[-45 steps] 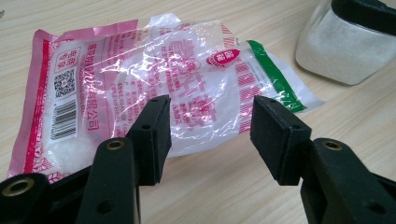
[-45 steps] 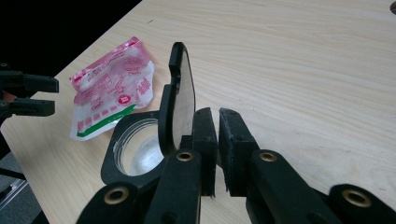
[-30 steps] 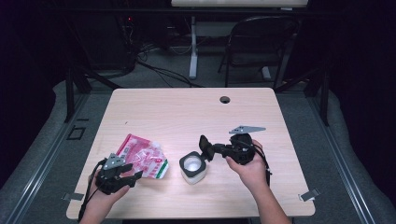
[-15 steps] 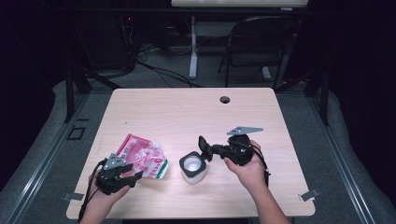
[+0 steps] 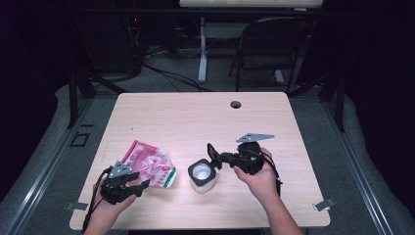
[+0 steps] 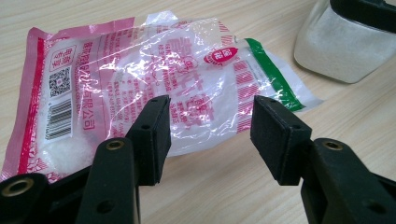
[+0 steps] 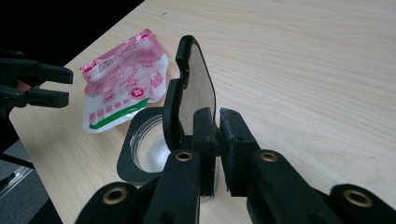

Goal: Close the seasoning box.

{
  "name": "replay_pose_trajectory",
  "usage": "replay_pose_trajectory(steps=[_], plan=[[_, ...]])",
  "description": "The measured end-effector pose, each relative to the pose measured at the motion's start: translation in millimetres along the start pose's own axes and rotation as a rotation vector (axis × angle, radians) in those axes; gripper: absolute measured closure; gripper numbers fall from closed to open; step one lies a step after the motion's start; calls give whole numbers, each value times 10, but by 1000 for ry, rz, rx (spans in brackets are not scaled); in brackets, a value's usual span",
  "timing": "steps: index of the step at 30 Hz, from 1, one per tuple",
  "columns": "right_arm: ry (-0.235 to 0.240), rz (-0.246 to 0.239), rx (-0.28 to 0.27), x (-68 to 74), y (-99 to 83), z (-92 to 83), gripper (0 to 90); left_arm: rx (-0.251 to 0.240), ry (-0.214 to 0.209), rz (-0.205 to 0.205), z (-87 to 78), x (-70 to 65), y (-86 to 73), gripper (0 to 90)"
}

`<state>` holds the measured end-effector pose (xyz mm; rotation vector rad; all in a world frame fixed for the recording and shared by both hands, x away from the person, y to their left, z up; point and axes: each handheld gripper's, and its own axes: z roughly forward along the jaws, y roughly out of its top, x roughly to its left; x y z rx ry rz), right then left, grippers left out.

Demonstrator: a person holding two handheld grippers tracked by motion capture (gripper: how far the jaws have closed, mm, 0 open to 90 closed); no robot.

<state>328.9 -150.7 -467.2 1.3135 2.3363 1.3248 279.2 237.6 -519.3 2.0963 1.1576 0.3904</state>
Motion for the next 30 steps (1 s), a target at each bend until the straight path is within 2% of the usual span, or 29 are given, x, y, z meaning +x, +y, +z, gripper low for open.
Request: replay_pose_trajectory(steps=[19, 30], plan=[[7, -24, 32, 80, -38, 98, 846, 3, 0, -2, 8, 11, -6, 475], [23, -49, 70, 151, -78, 200, 841, 3, 4, -4, 13, 18, -12, 474]])
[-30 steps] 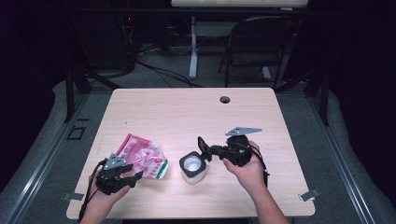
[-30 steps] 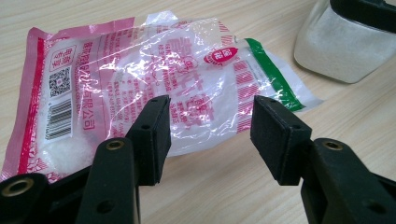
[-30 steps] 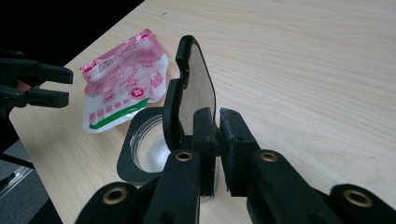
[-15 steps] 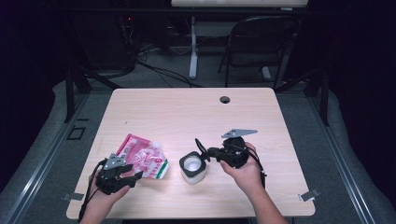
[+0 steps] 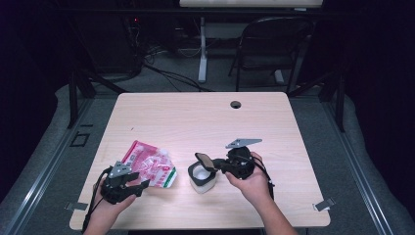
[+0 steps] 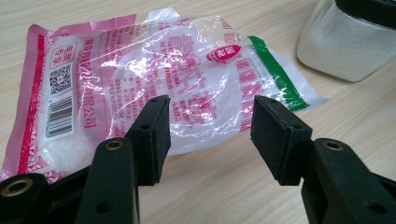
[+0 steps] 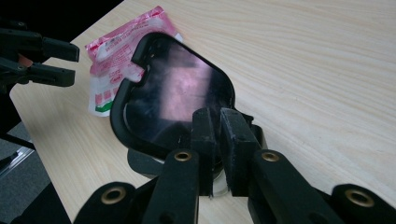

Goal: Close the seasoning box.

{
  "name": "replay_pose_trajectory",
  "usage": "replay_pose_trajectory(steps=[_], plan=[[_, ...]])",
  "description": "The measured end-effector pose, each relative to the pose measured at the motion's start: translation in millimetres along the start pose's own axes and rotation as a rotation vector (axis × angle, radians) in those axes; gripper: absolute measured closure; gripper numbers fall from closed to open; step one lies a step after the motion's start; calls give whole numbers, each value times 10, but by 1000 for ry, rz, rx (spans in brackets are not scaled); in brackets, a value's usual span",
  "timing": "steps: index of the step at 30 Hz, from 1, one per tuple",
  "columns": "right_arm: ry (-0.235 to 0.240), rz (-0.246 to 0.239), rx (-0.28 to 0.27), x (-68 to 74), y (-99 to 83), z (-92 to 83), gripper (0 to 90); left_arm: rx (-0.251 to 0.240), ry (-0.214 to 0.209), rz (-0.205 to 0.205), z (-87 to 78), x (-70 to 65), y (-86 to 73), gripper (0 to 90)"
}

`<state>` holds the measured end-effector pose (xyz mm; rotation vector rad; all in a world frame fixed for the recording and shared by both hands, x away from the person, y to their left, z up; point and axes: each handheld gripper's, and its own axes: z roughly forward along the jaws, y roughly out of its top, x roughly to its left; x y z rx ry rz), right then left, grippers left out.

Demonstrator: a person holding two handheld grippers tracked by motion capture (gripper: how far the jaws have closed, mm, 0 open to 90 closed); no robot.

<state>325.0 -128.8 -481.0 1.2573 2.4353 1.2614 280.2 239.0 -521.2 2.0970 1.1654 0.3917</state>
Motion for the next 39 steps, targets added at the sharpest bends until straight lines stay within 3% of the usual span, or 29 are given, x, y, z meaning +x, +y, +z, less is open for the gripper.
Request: replay_pose_trajectory(steps=[4, 12, 39], plan=[[9, -29, 21, 48, -19, 65, 839, 2, 0, -1, 1, 4, -3, 474], [16, -32, 52, 99, -45, 133, 835, 1, 3, -1, 4, 11, -7, 474], [28, -51, 54, 128, -49, 140, 793, -3, 3, -4, 7, 17, -16, 466]])
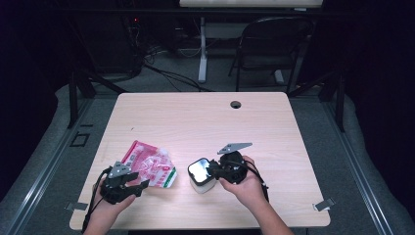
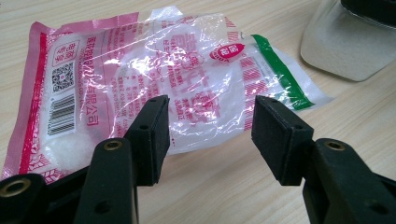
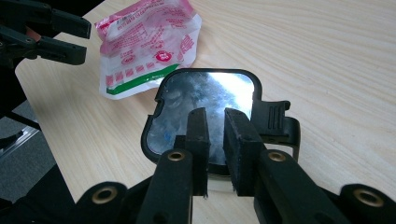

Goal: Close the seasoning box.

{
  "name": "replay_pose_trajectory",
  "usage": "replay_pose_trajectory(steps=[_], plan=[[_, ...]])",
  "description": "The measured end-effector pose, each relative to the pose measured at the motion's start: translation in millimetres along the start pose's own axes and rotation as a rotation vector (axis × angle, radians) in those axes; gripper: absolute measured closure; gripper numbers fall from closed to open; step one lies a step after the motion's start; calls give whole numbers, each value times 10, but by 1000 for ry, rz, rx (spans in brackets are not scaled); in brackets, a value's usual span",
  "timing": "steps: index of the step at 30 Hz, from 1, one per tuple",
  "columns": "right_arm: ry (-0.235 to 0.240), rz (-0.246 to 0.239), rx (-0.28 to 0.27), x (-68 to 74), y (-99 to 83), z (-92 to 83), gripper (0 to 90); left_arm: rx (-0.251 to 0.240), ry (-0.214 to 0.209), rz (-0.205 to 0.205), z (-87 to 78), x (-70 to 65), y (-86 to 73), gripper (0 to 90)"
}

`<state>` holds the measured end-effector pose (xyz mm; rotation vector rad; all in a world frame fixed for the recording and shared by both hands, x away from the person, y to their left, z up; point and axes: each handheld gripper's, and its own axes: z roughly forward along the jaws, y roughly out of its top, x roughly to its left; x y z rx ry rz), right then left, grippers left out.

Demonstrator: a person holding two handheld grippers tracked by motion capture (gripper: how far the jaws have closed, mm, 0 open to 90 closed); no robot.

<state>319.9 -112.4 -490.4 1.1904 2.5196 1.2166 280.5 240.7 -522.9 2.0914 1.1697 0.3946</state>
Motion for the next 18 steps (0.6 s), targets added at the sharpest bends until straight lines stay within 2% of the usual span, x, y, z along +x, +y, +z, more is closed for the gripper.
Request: replay_pose_trajectory(steps=[7, 11, 14, 18], plan=[[6, -2, -10, -15, 20, -41, 725, -11, 9, -10, -30, 23, 2, 464], [19, 6, -24, -32, 57, -105, 648, -20, 12, -16, -42, 40, 2, 463], [12, 15, -39, -42, 75, -128, 567, -24, 15, -22, -43, 45, 2, 461], [-2, 8, -38, -59, 88, -145, 526, -25, 13, -24, -39, 55, 1, 459]])
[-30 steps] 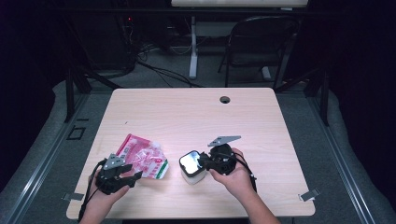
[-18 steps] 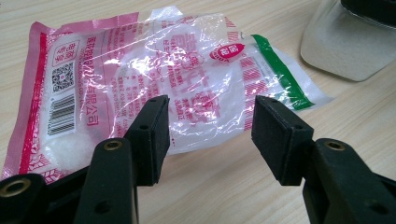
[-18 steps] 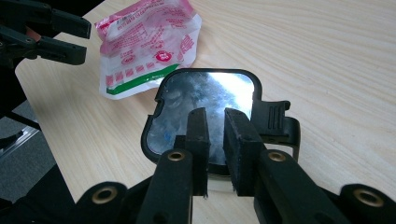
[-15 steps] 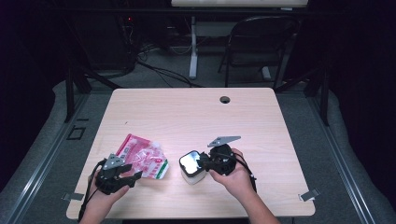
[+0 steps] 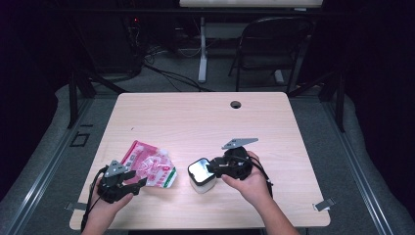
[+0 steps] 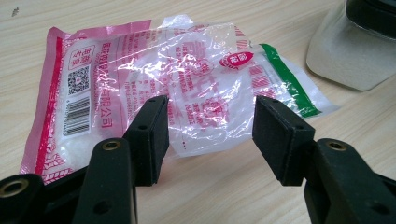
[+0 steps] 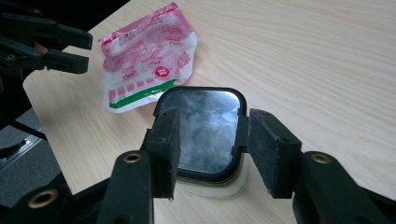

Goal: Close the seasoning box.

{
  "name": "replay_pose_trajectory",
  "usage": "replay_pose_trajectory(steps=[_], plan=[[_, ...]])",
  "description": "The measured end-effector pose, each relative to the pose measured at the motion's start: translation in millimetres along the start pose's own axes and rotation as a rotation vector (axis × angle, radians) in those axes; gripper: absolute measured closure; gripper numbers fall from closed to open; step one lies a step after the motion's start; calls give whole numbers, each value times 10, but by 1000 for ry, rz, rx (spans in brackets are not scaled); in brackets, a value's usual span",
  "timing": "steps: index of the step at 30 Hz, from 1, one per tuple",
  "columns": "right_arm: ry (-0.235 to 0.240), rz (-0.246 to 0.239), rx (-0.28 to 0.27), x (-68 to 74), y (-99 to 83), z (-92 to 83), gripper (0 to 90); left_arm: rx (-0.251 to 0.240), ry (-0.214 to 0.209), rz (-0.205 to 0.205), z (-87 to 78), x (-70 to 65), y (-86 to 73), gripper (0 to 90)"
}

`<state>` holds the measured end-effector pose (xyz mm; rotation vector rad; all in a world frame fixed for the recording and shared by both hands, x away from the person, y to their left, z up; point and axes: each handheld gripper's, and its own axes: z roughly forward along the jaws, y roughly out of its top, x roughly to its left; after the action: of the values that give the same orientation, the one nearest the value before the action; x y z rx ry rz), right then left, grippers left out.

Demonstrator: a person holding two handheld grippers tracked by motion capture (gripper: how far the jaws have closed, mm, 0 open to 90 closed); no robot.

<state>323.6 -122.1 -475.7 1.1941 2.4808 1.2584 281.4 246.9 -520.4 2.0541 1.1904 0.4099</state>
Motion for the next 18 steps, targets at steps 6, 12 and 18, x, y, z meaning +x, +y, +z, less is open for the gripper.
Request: replay_pose_trajectory(steps=[6, 12, 18], plan=[[-28, -11, -20, -22, -13, -85, 460, -8, 5, -8, -19, 27, -1, 451], [-82, -25, -38, -79, -95, -186, 412, -16, 9, -14, -19, 45, -11, 443], [-135, -29, -33, -161, -249, -258, 401, -15, 16, -17, -14, 65, -21, 441]])
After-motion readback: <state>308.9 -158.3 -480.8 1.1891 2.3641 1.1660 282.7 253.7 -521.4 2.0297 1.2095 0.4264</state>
